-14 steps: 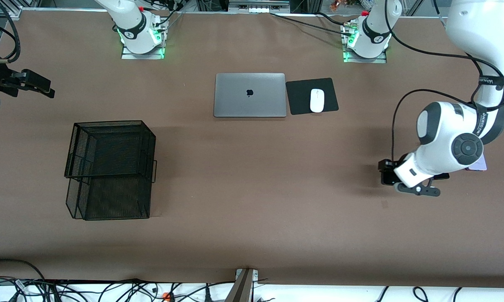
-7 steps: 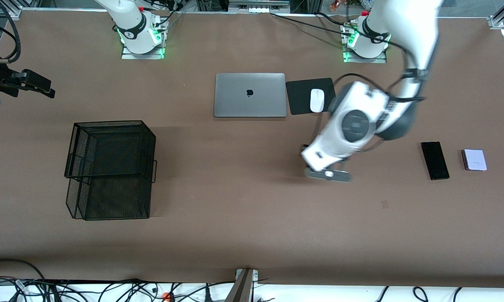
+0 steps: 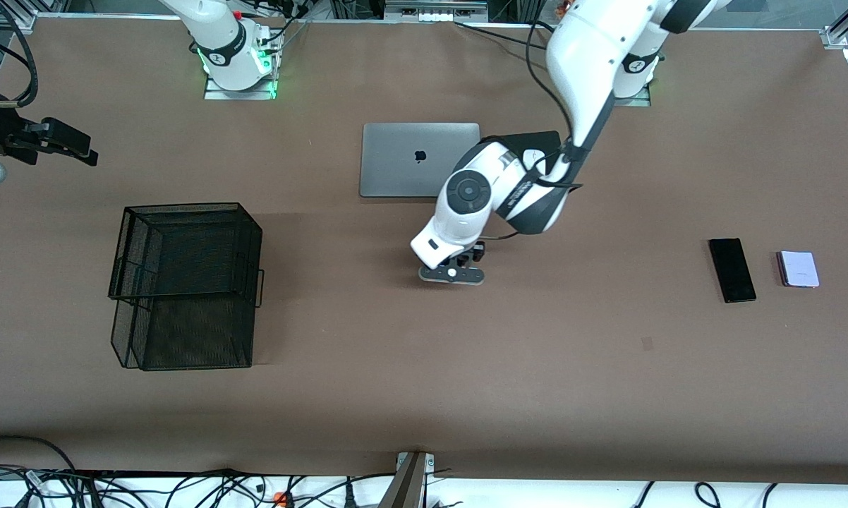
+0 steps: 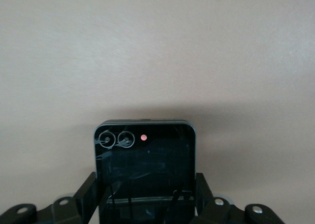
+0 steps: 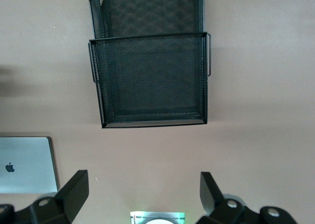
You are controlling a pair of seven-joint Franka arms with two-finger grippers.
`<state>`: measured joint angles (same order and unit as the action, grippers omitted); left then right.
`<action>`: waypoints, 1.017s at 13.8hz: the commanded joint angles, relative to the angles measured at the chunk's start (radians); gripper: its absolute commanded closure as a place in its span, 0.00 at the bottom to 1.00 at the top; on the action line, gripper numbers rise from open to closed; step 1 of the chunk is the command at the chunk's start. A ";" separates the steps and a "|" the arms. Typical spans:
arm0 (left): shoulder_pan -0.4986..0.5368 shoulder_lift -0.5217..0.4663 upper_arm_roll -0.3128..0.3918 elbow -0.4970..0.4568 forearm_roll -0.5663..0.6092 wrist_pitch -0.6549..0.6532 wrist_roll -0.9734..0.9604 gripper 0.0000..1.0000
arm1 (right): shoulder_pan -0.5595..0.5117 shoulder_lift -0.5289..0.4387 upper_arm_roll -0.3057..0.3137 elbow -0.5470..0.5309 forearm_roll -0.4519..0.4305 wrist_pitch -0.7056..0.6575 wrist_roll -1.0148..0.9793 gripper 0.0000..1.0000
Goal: Place phones with both arms
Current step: 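Carry the flip phone with the left gripper beside the laptop, lower it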
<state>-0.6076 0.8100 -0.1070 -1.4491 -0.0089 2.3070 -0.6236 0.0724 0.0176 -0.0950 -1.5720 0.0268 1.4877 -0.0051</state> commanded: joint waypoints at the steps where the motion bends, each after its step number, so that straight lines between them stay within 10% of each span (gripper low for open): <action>1: -0.011 0.024 0.016 0.035 -0.013 0.031 0.001 0.65 | 0.004 0.001 0.003 0.006 0.027 0.000 -0.010 0.00; 8: -0.024 0.063 0.016 0.030 -0.008 0.037 0.004 0.46 | 0.004 0.007 0.004 0.006 0.062 0.002 -0.010 0.00; 10: -0.023 0.061 0.016 0.030 -0.008 0.035 0.007 0.00 | 0.004 0.008 0.003 0.006 0.073 0.002 -0.010 0.00; 14: 0.003 0.009 0.016 0.027 -0.009 -0.001 0.013 0.00 | 0.012 0.008 0.004 0.006 0.073 0.002 -0.010 0.00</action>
<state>-0.6121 0.8603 -0.0987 -1.4290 -0.0089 2.3440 -0.6215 0.0816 0.0269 -0.0919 -1.5719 0.0838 1.4886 -0.0053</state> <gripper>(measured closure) 0.004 0.000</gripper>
